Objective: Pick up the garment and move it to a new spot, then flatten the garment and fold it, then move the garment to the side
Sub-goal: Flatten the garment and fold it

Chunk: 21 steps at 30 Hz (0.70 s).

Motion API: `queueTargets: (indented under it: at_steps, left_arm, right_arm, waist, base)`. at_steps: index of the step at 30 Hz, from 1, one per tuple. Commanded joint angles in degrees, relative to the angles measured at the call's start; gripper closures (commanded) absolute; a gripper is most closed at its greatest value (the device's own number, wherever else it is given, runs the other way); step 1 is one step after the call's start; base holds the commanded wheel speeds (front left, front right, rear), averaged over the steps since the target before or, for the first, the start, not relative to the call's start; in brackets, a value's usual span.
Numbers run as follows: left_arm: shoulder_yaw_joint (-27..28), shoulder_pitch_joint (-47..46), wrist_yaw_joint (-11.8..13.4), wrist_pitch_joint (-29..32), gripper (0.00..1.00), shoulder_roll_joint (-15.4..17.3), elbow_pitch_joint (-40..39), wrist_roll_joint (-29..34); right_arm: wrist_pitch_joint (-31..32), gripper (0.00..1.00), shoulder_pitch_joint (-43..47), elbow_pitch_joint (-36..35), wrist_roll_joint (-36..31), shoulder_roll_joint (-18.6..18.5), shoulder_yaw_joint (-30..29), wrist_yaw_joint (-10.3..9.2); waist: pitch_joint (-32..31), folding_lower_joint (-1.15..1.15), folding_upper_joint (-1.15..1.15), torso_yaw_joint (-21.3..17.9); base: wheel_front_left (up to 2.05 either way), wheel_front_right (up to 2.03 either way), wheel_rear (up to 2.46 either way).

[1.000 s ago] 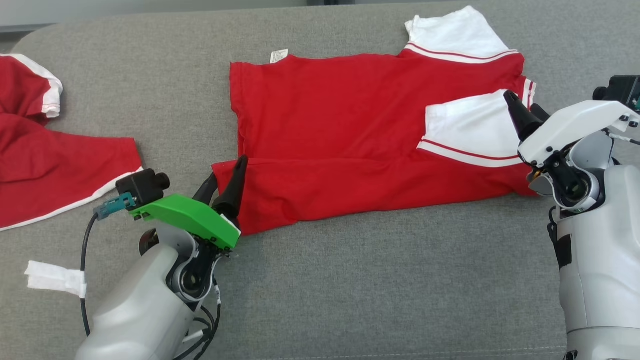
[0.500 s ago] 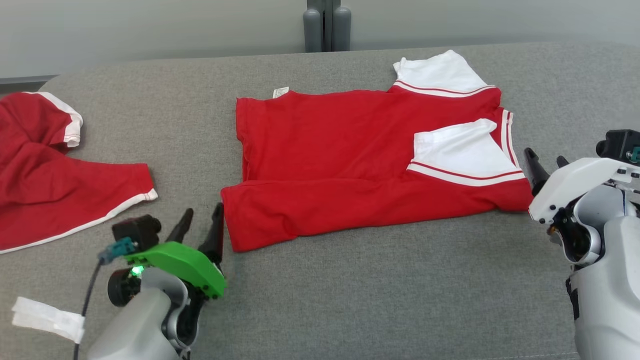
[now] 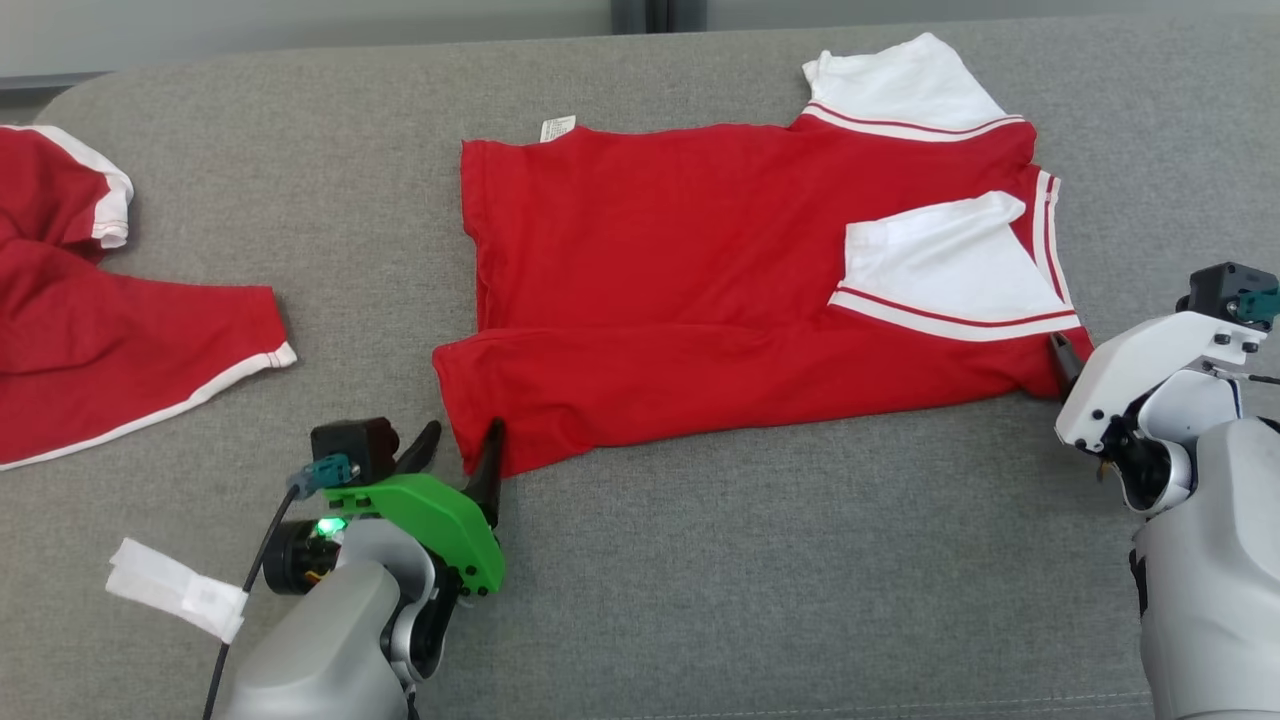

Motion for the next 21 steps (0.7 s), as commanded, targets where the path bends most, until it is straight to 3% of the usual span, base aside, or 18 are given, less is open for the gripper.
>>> queueTargets:
  at_steps: [1,8,9,10,11,12,13,21]
  left_arm:
    - [-0.32,-1.39,0.26,0.89,0.0,0.01,0.68,0.78]
    - [-2.88,-2.95,-1.89,5.9,0.0,-1.31,3.2,0.77]
    - [-3.22,-3.04,-2.05,6.6,0.04,-1.54,3.63,0.77]
    - [-3.38,-3.04,-2.22,6.88,0.34,-1.76,3.89,0.74]
    - [-3.5,-3.11,-2.44,6.95,0.98,-1.91,4.17,0.77]
    - [-3.88,-3.19,-2.89,7.48,1.0,-2.12,4.51,0.84]
    - [-4.24,-3.13,-3.36,8.07,1.0,-2.39,4.82,0.8]
    - [-3.81,-1.5,-4.78,6.77,1.0,-1.29,5.46,-0.11]
  right_arm:
    - [0.65,0.0,-0.91,0.85,-0.9,0.07,-0.27,0.03]
    - [3.12,0.0,-3.02,4.31,-3.07,0.77,-1.12,0.03]
    - [3.71,0.0,-3.11,5.0,-3.16,0.91,-1.32,0.03]
    - [4.35,0.0,-3.08,5.61,-3.25,1.0,-1.41,0.03]
    - [4.81,0.13,-3.01,6.03,-3.31,1.1,-1.55,0.03]
    - [5.21,0.82,-2.93,6.4,-3.35,1.22,-1.52,0.03]
    - [5.29,1.0,-2.91,6.5,-3.3,1.3,-1.33,0.03]
    - [2.72,1.0,0.05,1.45,1.5,1.16,-0.97,-0.01]
  waist:
    - [1.31,0.0,0.0,0.11]
    - [2.57,0.0,0.0,0.09]
    - [2.66,0.0,0.0,0.11]
    - [2.71,0.0,0.0,0.14]
    - [2.76,0.0,0.0,0.17]
    - [2.8,0.0,0.0,0.19]
    - [2.8,0.0,0.0,0.2]
    - [0.73,0.0,0.0,-0.09]
  base:
    - [0.0,0.0,0.0]
    - [0.0,0.0,0.0]
    - [0.0,0.0,0.0]
    - [0.0,0.0,0.0]
    - [0.0,0.0,0.0]
    - [0.0,0.0,0.0]
    - [0.0,0.0,0.0]
    - [0.0,0.0,0.0]
